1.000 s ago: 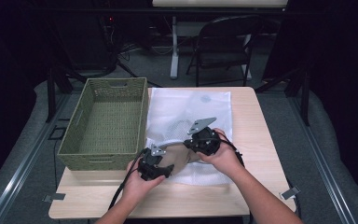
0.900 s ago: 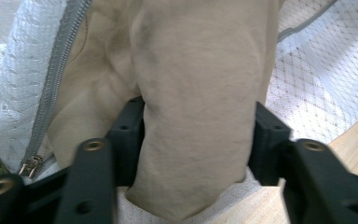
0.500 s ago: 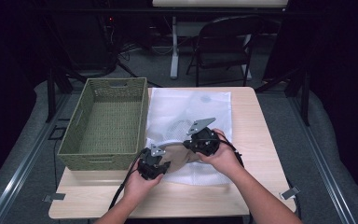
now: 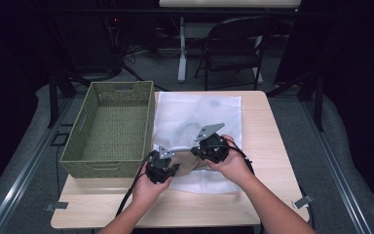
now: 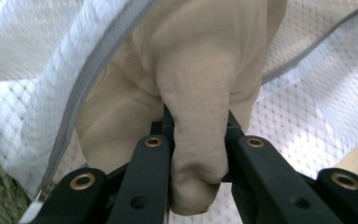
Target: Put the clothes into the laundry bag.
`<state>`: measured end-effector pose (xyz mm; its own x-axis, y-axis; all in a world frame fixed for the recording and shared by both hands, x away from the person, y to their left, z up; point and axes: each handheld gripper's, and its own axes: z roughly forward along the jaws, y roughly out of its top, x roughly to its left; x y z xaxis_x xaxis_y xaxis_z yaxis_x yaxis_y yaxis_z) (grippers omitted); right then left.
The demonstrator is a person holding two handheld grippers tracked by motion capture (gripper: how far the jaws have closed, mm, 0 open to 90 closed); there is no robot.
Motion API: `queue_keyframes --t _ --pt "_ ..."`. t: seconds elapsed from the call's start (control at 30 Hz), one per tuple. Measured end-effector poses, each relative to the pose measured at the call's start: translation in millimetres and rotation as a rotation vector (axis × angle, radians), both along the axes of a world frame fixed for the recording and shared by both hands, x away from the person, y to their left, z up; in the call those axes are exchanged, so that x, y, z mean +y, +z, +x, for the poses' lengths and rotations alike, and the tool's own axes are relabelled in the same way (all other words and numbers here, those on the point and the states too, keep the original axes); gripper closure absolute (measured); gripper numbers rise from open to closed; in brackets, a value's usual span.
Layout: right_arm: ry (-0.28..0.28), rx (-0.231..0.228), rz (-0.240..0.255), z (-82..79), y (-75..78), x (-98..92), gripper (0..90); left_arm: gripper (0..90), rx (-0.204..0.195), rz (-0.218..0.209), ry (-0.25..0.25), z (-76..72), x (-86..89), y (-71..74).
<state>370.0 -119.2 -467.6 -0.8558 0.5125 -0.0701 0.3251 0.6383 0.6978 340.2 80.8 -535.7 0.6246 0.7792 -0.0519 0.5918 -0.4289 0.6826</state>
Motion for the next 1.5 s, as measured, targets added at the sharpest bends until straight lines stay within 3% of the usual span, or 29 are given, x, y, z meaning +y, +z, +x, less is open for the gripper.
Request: queue_keyframes --t 0.43,0.77,1.0,1.2,1.37,1.5 --pt "0.005 0.001 0.001 0.7 0.3 1.2 88.9 80.2 -0.010 -0.008 0.036 13.1 -12.8 3.5" --pt "0.005 0.004 0.000 1.3 0.3 0.6 89.0 79.7 -0.046 0.012 0.064 22.0 -16.3 -5.6" --pt "-0.001 0.004 -0.004 1.8 0.2 -0.6 88.9 76.6 -0.021 0.015 0.061 24.0 -14.9 -14.2" --pt "-0.004 0.004 -0.002 2.1 -0.9 -0.2 88.9 68.4 -0.008 0.003 0.048 22.6 -13.5 -15.5" --pt "-0.004 0.006 -0.008 2.5 -1.2 -1.0 88.8 56.4 0.026 -0.021 0.032 22.2 -12.6 -13.9" --pt "-0.011 0.007 -0.005 2.4 -2.1 -1.4 88.7 48.7 0.028 -0.035 0.021 21.3 -11.2 -11.7"
